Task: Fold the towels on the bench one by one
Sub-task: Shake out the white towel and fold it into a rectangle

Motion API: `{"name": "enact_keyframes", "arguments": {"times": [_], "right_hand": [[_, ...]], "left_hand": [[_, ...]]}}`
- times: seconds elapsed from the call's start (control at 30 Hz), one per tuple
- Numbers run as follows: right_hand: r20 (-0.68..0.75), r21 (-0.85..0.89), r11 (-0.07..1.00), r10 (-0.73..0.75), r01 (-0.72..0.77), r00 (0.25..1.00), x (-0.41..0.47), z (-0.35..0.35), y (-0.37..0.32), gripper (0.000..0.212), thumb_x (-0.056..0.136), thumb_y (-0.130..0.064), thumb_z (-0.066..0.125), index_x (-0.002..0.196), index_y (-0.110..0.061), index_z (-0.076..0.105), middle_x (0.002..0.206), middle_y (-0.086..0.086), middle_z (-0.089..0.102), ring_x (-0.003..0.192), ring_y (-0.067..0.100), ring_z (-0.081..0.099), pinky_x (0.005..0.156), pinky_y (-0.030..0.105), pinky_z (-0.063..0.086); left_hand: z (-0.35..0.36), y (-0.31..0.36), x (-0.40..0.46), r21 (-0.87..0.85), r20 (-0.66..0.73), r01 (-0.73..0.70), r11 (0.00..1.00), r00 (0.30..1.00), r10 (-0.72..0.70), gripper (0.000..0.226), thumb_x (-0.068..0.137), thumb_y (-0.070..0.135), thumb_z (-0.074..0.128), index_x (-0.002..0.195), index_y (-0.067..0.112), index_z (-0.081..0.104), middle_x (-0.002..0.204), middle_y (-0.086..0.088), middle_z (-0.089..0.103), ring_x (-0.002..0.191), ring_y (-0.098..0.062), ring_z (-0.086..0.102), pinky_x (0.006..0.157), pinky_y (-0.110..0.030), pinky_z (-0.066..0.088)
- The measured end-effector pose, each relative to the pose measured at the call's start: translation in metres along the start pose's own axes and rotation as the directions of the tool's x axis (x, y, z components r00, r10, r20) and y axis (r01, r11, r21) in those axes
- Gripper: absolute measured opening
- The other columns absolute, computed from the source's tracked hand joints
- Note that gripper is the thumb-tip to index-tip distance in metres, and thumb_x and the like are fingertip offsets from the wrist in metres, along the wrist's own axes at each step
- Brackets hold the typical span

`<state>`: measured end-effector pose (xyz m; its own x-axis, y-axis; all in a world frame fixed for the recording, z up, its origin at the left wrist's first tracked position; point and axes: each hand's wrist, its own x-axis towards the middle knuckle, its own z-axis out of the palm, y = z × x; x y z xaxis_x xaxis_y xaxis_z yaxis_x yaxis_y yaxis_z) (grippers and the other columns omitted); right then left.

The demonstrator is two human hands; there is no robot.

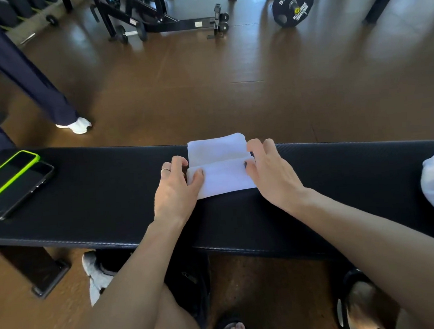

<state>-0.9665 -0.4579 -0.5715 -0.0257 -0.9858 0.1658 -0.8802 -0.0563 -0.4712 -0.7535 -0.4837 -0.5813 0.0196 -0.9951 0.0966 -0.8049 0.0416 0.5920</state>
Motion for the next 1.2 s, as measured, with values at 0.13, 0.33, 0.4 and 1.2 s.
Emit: {"name": "enact_keyframes", "arguments": {"times": [0.13,0.33,0.4,1.2], "right_hand": [[0.007,-0.230,0.959,-0.168,0.165,0.986,-0.002,0.005,0.001,0.029,0.079,0.007,0.052,0.096,-0.016,0.043,0.099,0.003,0.036,0.077,0.025,0.039,0.065,0.032,0.033],[0.064,-0.424,0.820,-0.396,0.384,0.916,-0.005,-0.002,0.006,0.027,0.075,-0.005,0.046,0.098,-0.007,0.060,0.103,0.007,0.055,0.095,0.030,0.054,0.090,0.042,0.045],[0.119,-0.425,0.814,-0.383,0.395,0.916,-0.009,-0.006,0.004,0.037,0.072,-0.020,0.037,0.099,-0.009,0.059,0.105,0.005,0.054,0.096,0.028,0.052,0.094,0.039,0.042],[0.183,-0.084,0.890,-0.428,0.448,0.885,-0.030,-0.018,0.013,0.048,0.087,-0.043,0.054,0.129,-0.019,0.052,0.108,-0.006,0.057,0.094,0.016,0.052,0.093,0.031,0.042]], "left_hand": [[0.000,-0.002,0.002,0.169,-0.114,-0.307,0.937,0.938,0.328,0.022,0.093,0.017,0.063,0.114,0.015,0.057,0.113,-0.007,0.049,0.094,-0.028,0.047,0.073,-0.044,0.051],[-0.007,-0.014,-0.001,0.163,0.037,-0.548,0.820,0.834,0.550,0.016,0.098,0.020,0.058,0.113,0.016,0.062,0.119,0.003,0.057,0.108,-0.023,0.053,0.078,-0.040,0.054],[-0.012,-0.015,-0.010,0.171,0.129,-0.534,0.828,0.845,0.518,0.041,0.089,0.041,0.063,0.123,0.018,0.057,0.129,0.003,0.052,0.118,-0.020,0.049,0.084,-0.035,0.052],[-0.042,-0.014,-0.036,0.147,0.114,-0.406,0.902,0.913,0.392,0.036,0.079,0.036,0.047,0.109,0.026,0.064,0.102,0.011,0.063,0.081,-0.020,0.061,0.072,-0.034,0.051]]}}
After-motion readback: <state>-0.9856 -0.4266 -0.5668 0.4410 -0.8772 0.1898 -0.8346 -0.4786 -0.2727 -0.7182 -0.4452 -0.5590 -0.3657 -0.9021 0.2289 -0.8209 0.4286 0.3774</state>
